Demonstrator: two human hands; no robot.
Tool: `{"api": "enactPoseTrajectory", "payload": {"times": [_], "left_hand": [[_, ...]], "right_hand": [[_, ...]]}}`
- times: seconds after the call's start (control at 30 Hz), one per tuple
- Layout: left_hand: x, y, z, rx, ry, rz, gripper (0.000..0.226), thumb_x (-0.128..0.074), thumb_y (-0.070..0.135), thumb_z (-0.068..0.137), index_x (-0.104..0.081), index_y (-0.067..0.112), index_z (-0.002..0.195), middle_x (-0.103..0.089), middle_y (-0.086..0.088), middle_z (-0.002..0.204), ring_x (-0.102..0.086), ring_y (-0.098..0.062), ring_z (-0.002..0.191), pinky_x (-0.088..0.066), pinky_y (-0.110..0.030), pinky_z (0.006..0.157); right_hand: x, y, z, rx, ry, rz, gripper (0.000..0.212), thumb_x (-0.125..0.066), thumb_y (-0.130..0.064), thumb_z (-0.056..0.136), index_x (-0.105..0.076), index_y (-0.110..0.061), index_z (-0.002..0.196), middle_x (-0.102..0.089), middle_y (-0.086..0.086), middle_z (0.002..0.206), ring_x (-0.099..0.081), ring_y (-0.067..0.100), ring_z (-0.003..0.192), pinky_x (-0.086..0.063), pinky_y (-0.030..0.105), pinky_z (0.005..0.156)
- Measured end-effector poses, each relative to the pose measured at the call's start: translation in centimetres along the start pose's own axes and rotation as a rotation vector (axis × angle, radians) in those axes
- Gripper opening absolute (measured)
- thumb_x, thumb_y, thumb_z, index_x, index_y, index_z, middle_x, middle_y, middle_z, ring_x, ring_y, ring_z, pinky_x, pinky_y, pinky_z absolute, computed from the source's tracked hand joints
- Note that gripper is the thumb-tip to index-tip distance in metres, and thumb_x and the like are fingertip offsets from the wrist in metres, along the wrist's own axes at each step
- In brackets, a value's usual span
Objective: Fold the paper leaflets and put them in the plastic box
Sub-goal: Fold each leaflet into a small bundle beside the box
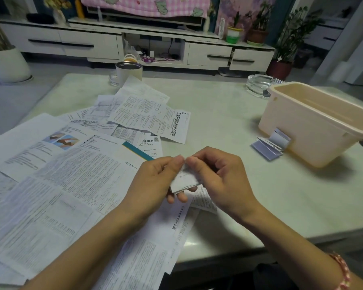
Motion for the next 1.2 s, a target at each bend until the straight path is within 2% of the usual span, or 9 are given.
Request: {"api": "enactPoseTrajectory", "payload": {"times": [0.17, 0.3, 0.4, 0.57, 0.87, 0.93, 1.03, 1.1, 1.2], "left_hand": [[0.1, 0.5, 0.0, -0.032, 0.06, -0.021, 0.026, -0.05, 0.03, 0.091, -0.07, 0.017, 0.079, -0.065, -0.006, 0.052, -0.044, -0.01, 0.033, -0.031, -0.013, 0.036], [0.2, 1.2, -0.3, -0.19, 0.087, 0.071, 0.03, -0.05, 0.025, 0.091, -0.069, 0.011, 0.072, -0.064, -0.009, 0.05, -0.046, -0.015, 0.034, -0.038, -0.015, 0.038], [0.2, 1.0, -0.4, -0.148, 0.084, 0.035, 0.03, -0.047, 0.026, 0.092, -0.065, 0.007, 0.078, -0.06, -0.008, 0.047, -0.049, -0.015, 0.034, -0.034, -0.015, 0.035], [0.3, 0.8, 0.2, -0.016, 0.013, 0.067, 0.027, -0.046, 0.023, 0.094, -0.061, 0.006, 0.079, -0.064, -0.005, 0.052, -0.05, -0.01, 0.036, -0.034, -0.014, 0.037], [-2.8, 1.8, 2.9, 0.022, -0.006, 0.196, 0.026, -0.043, 0.019, 0.098, -0.062, 0.007, 0.083, -0.06, 0.002, 0.047, -0.051, -0.007, 0.037, -0.036, -0.014, 0.039], [-4.0, 1.8, 3.4, 0.043, -0.021, 0.195, 0.021, -0.042, 0.013, 0.098, -0.061, 0.006, 0.091, -0.064, 0.001, 0.052, -0.054, -0.007, 0.041, -0.038, -0.016, 0.041], [-5.0, 1.6, 3.8, 0.049, 0.009, 0.188, 0.022, -0.042, 0.008, 0.097, -0.063, 0.011, 0.095, -0.066, 0.001, 0.056, -0.056, -0.007, 0.044, -0.042, -0.018, 0.044], [-5.8, 1.4, 3.9, 0.064, -0.01, 0.181, 0.022, -0.042, 0.007, 0.096, -0.064, 0.012, 0.095, -0.067, 0.0, 0.056, -0.058, -0.006, 0.045, -0.042, -0.016, 0.044], [-5.9, 0.8, 3.5, 0.102, -0.047, 0.193, 0.024, -0.043, 0.005, 0.095, -0.065, 0.013, 0.091, -0.069, -0.002, 0.059, -0.06, -0.007, 0.049, -0.046, -0.014, 0.047]], "right_hand": [[-0.7, -0.9, 0.1, -0.044, 0.031, 0.055, 0.021, -0.062, -0.02, 0.086, -0.057, -0.02, 0.065, -0.051, -0.013, 0.049, -0.045, 0.002, 0.046, -0.036, 0.015, 0.048], [-0.8, -1.6, 0.2, -0.391, -0.055, 0.504, 0.027, -0.057, -0.02, 0.089, -0.051, -0.011, 0.065, -0.046, -0.006, 0.044, -0.033, 0.006, 0.033, -0.02, 0.017, 0.038], [-0.9, -1.6, 0.4, -0.497, -0.072, 0.657, 0.027, -0.057, -0.028, 0.084, -0.049, -0.013, 0.063, -0.042, -0.007, 0.039, -0.027, 0.007, 0.032, -0.015, 0.022, 0.041], [-0.2, -1.1, 1.7, -0.363, 0.082, 0.429, 0.028, -0.058, -0.02, 0.089, -0.054, -0.012, 0.063, -0.047, -0.004, 0.048, -0.033, 0.003, 0.034, -0.026, 0.013, 0.037], [5.8, 0.2, 3.6, -0.41, -0.17, 0.119, 0.032, -0.056, -0.022, 0.092, -0.053, -0.012, 0.063, -0.052, -0.004, 0.041, -0.047, 0.015, 0.043, -0.032, 0.019, 0.04], [7.5, 1.3, 3.9, -0.418, -0.097, 0.045, 0.032, -0.056, -0.022, 0.093, -0.052, -0.012, 0.062, -0.052, -0.004, 0.04, -0.046, 0.012, 0.041, -0.032, 0.018, 0.039], [10.8, 3.8, 4.8, -0.474, 0.188, 0.091, 0.027, -0.056, -0.019, 0.094, -0.054, -0.01, 0.068, -0.052, -0.006, 0.039, -0.045, 0.006, 0.036, -0.034, 0.016, 0.038], [13.5, 5.6, 5.1, -0.543, 0.364, 0.149, 0.024, -0.053, -0.015, 0.095, -0.053, -0.009, 0.072, -0.055, 0.0, 0.046, -0.045, 0.002, 0.033, -0.037, 0.013, 0.037], [15.6, 7.8, 5.1, -0.685, 0.45, 0.173, 0.023, -0.047, -0.007, 0.096, -0.051, -0.007, 0.073, -0.051, 0.009, 0.061, -0.044, 0.002, 0.03, -0.039, 0.013, 0.036]]}}
Point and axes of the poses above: each hand's wrist, its own z-axis towards the middle knuckle, its own x-axis out of the back of the hand, y = z × x, the point moved 1 cm from there along z, towards the middle knuckle
